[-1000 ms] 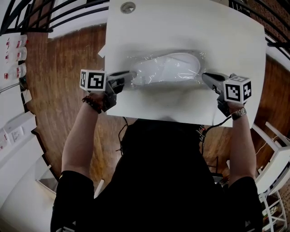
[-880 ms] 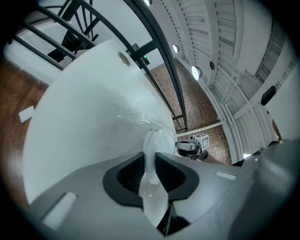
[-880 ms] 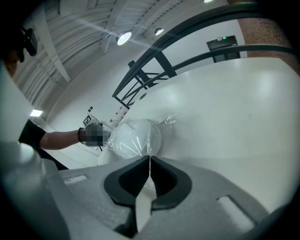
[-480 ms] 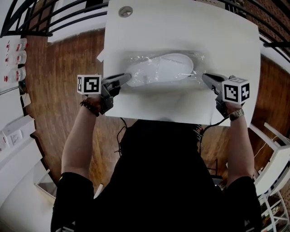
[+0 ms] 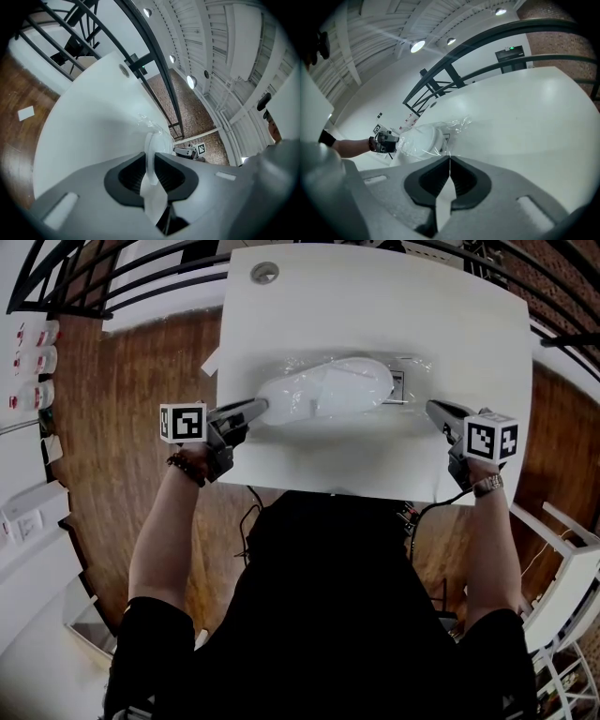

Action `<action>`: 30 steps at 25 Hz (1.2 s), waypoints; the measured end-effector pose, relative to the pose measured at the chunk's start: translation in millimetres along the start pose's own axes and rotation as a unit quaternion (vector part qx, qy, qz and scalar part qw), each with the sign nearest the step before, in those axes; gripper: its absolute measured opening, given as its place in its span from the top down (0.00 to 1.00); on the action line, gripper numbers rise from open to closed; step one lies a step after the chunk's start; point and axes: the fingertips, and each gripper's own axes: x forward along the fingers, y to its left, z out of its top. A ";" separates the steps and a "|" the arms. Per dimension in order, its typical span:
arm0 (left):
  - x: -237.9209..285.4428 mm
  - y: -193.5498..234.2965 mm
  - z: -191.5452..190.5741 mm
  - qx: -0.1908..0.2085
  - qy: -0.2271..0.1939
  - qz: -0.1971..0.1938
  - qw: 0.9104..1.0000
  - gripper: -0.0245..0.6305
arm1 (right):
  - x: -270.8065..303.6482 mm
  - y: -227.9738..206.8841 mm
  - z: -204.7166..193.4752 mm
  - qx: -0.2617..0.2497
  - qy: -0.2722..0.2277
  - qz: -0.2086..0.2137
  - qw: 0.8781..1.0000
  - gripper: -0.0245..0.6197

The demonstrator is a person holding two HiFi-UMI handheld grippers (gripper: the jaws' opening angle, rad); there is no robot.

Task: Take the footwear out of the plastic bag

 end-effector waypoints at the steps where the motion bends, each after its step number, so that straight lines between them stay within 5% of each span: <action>1: -1.2 -0.4 -0.3 0.001 -0.001 0.000 1.000 0.84 | -1.8 -0.9 -0.2 0.002 -0.002 -0.002 1.000 0.97; 10: -7.9 -5.8 -1.2 0.006 -0.016 -0.005 1.000 0.84 | -18.5 -16.6 -13.4 0.039 -0.010 -0.024 0.999 0.97; 15: -12.7 -11.6 -2.3 -0.024 -0.033 -0.022 0.999 0.85 | -25.0 -25.3 -15.7 0.049 -0.023 -0.043 0.998 0.97; 21: -24.5 -5.3 -0.2 0.004 -0.045 -0.011 0.999 0.85 | -36.1 -37.5 -19.6 0.065 -0.043 -0.067 0.995 0.97; 25: -25.0 -18.1 -1.7 -0.031 -0.058 -0.031 0.997 0.85 | -45.3 -47.0 -21.0 0.080 -0.055 -0.079 0.992 0.97; 30: -29.1 -17.8 0.4 -0.025 -0.071 -0.037 0.996 0.85 | -56.5 -61.1 -22.7 0.091 -0.066 -0.097 0.989 0.97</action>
